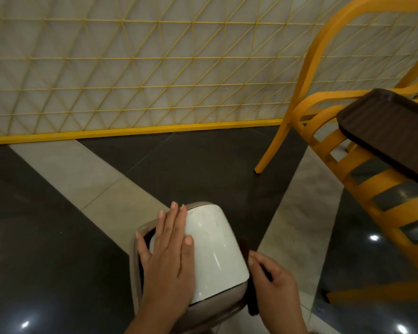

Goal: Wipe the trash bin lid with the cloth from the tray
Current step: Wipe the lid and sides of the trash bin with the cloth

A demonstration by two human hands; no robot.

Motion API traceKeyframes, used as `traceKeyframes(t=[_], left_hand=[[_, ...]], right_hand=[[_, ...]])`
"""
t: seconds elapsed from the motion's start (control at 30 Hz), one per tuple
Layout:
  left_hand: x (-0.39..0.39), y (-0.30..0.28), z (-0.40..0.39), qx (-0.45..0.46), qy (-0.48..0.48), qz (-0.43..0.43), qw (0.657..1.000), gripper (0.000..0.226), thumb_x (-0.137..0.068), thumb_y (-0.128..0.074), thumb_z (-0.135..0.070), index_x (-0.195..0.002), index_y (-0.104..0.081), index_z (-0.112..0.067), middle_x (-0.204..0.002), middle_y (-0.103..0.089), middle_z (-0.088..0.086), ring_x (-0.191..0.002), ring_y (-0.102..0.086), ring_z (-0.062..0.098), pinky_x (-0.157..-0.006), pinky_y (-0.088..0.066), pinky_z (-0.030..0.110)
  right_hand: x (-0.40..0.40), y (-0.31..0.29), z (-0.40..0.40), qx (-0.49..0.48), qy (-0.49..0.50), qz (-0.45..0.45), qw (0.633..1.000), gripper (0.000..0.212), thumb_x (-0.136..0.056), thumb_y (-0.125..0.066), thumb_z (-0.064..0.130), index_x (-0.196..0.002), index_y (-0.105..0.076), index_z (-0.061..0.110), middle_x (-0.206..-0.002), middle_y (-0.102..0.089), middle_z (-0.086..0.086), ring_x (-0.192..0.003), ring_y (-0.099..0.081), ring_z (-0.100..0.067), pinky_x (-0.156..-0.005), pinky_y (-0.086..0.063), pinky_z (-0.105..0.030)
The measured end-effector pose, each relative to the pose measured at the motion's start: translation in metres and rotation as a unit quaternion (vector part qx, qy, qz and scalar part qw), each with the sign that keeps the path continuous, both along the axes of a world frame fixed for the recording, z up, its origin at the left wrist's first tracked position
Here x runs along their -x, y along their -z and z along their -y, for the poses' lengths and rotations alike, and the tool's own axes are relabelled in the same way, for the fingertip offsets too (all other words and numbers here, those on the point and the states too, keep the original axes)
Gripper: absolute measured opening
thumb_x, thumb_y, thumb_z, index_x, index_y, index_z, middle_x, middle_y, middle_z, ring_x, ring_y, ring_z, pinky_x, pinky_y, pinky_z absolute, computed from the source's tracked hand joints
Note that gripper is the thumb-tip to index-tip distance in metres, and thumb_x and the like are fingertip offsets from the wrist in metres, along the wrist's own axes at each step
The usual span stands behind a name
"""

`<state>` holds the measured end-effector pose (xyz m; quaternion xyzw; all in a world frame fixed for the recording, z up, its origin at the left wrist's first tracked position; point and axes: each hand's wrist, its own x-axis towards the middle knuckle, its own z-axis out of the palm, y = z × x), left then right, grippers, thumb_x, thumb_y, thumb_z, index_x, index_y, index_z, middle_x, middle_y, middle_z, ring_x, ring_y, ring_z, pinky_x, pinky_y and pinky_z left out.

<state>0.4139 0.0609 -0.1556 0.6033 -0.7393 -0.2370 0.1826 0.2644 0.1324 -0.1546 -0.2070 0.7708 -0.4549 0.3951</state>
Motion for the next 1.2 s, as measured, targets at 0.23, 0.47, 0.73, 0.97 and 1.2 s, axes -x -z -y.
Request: traceKeyframes(t=[0.23, 0.47, 0.73, 0.97, 1.2], left_hand=[[-0.004, -0.005, 0.003, -0.02, 0.009, 0.003, 1.0, 0.053, -0.085, 0.011, -0.058, -0.137, 0.018, -0.055, -0.149, 0.02, -0.032, -0.136, 0.024, -0.008, -0.112, 0.022, 0.041], [0.004, -0.02, -0.004, -0.051, 0.008, 0.024, 0.998, 0.094, -0.057, 0.008, -0.092, -0.136, 0.03, -0.045, -0.149, 0.028, -0.025, -0.137, 0.027, -0.002, -0.112, 0.021, 0.043], [0.008, -0.026, -0.008, -0.078, 0.016, 0.09, 0.993, 0.133, -0.027, -0.005, -0.101, -0.131, 0.042, -0.035, -0.147, 0.037, -0.016, -0.134, 0.037, 0.004, -0.109, 0.023, 0.043], [0.009, -0.029, -0.003, -0.099, 0.014, 0.118, 0.988, 0.135, -0.035, -0.032, -0.101, -0.124, 0.048, -0.037, -0.149, 0.034, -0.014, -0.138, 0.028, 0.01, -0.114, 0.016, 0.048], [0.008, -0.032, -0.007, -0.076, 0.022, 0.112, 0.991, 0.134, -0.03, -0.012, -0.103, -0.132, 0.04, -0.035, -0.149, 0.033, -0.017, -0.134, 0.033, 0.002, -0.113, 0.014, 0.051]], right_hand=[[0.003, -0.011, 0.001, 0.092, 0.017, -0.092, 0.991, 0.028, -0.091, -0.059, 0.018, -0.088, -0.065, 0.045, -0.096, -0.068, 0.014, -0.093, -0.061, -0.004, -0.086, -0.052, -0.031], [0.031, -0.001, -0.002, 0.092, 0.03, -0.12, 0.988, 0.023, -0.091, -0.058, 0.026, -0.092, -0.069, 0.047, -0.086, -0.069, -0.001, -0.083, -0.065, -0.027, -0.073, -0.057, -0.05], [0.0, -0.015, 0.026, 0.223, -0.236, -0.276, 0.905, 0.022, -0.087, -0.056, 0.035, -0.1, -0.073, 0.037, -0.105, -0.065, 0.025, -0.109, -0.055, -0.003, -0.094, -0.038, -0.011], [0.01, -0.003, 0.038, 0.128, -0.14, -0.066, 0.98, 0.027, -0.09, -0.062, 0.015, -0.085, -0.073, 0.04, -0.096, -0.067, 0.017, -0.093, -0.063, 0.0, -0.079, -0.05, -0.01], [0.016, -0.008, 0.028, 0.215, -0.269, -0.24, 0.908, 0.019, -0.084, -0.062, 0.036, -0.098, -0.073, 0.042, -0.105, -0.064, 0.024, -0.108, -0.057, -0.005, -0.092, -0.04, -0.012]])
